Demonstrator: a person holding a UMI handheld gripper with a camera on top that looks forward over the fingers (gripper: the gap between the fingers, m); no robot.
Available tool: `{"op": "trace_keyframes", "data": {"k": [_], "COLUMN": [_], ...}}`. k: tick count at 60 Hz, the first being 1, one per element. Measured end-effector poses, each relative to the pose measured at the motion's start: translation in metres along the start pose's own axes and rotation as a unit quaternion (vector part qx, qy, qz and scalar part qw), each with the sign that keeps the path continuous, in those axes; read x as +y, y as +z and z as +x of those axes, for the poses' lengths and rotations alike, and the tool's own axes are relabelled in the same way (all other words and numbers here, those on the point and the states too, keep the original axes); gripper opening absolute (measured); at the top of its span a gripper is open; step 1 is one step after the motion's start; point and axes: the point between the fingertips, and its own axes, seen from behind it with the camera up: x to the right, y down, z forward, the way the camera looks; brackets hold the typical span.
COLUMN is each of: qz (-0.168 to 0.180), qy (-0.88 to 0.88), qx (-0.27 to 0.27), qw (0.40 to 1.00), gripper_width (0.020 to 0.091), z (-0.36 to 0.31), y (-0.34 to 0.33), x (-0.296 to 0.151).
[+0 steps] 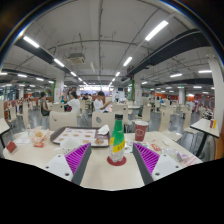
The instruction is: Pour water
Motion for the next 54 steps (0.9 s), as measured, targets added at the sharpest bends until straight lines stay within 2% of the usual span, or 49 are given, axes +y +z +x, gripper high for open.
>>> {"op": "trace_keyframes", "data": {"k": [13, 26, 43, 54], "qz": [0.006, -0.003, -0.011, 0.007], "qy": [-0.012, -0.031, -0.062, -0.047], "qx": [-0.012, -0.034, -0.012, 0.012], "qw": [1.0, 0.999, 0.998, 0.999], "gripper_width": [0.0844, 0.0844, 0.0831, 0.0832], "z": [-0.074, -0.126, -0.116, -0.096], "y": [-0.126, -0.195, -0.21, -0.201], "x": [0.014, 0.041, 0.047, 0.043]}}
